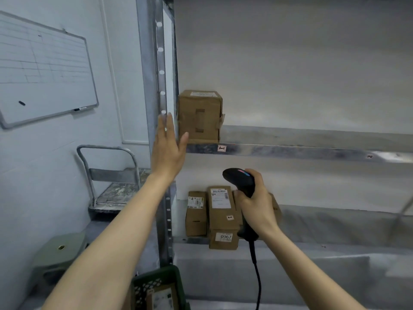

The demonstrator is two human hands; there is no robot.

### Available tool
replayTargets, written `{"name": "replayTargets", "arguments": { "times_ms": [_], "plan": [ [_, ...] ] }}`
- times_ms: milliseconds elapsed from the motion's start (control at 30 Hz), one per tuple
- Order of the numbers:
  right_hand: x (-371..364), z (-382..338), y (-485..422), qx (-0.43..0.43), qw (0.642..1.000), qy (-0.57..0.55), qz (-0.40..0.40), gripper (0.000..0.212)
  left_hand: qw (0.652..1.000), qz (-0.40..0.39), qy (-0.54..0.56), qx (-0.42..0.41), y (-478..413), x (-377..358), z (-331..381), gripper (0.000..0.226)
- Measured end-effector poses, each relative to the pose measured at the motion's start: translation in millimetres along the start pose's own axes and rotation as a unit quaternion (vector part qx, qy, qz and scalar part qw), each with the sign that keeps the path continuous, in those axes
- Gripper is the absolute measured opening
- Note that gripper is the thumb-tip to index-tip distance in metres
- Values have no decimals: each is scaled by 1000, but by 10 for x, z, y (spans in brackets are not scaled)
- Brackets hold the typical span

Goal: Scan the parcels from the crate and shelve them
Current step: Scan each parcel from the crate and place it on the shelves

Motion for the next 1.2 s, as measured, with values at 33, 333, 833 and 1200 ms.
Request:
{"name": "replayTargets", "arguments": {
  "times_ms": [33,333,833,1200],
  "plan": [
    [-21,-13,25,0,1000,-1,-5,53,1000,-8,-5,13,90,18,-53,72],
    [-265,-167,315,3,998,-25,-54,51,985,-93,-82,123,996,180,-627,73],
    [-1245,-165,933,-9,979,-78,-190,50,921,-135,-131,342,3009,792,-1759,74],
    [-1987,42,1163,-40,969,-78,-232,52,868,-191,-68,453,4035,664,-2454,70]
  ]
}}
Point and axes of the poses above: each hand's wrist, its own y-axis away from the middle knuckle, its own x-axis out of the back of the hand, z = x × y, the point moved 8 cm from there along -y, towards the middle knuckle, and after that the axes turned 5 degrees about -z, right-handed, at the moved point
